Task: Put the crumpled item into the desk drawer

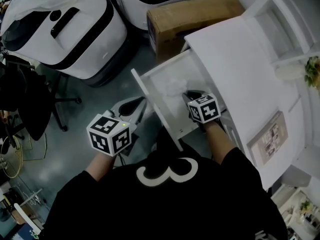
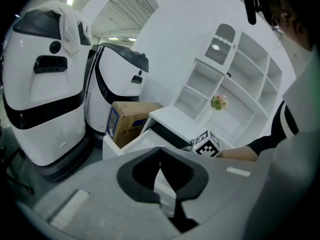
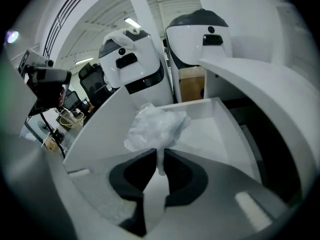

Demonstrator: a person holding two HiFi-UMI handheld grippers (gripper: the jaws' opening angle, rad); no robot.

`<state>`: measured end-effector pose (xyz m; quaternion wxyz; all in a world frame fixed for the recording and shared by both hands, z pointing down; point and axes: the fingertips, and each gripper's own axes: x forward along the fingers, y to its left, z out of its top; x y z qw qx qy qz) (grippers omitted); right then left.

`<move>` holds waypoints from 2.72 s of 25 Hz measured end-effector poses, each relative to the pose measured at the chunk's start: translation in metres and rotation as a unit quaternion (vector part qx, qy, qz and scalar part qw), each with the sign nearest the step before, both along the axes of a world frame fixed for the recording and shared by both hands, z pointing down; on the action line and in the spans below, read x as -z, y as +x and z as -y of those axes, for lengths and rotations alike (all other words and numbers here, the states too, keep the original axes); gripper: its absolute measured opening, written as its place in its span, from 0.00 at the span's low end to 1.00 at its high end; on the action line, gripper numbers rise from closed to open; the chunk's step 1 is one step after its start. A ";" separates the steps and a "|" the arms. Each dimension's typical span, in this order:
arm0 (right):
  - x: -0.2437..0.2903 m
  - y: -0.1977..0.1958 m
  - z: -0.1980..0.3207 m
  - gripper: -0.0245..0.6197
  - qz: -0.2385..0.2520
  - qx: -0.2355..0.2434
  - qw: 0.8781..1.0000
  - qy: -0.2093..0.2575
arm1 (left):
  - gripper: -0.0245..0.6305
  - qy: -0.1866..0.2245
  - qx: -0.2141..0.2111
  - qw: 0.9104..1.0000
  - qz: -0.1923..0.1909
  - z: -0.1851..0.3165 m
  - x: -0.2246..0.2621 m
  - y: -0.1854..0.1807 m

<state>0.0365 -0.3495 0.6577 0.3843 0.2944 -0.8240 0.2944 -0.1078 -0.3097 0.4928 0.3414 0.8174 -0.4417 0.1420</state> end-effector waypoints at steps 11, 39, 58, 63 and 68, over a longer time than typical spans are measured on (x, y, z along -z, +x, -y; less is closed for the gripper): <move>-0.075 0.021 0.002 0.12 -0.056 -0.002 0.996 -0.074 | 0.05 -0.025 0.011 1.000 0.004 0.004 -0.019 -0.008; -0.082 0.034 0.004 0.35 -0.008 -0.087 0.991 -0.106 | 0.05 -0.039 0.019 0.999 0.009 -0.010 -0.027 0.001; 0.150 0.025 -0.064 0.18 0.172 -0.087 0.977 0.094 | 0.05 0.026 -0.055 0.998 -0.005 -0.064 0.033 0.046; 0.204 0.029 -0.100 0.11 0.205 -0.079 0.964 0.148 | 0.05 0.056 -0.079 0.995 -0.015 -0.082 0.063 0.063; 0.247 0.032 -0.131 0.04 0.238 -0.065 0.947 0.205 | 0.05 0.089 -0.103 0.991 -0.021 -0.097 0.088 0.078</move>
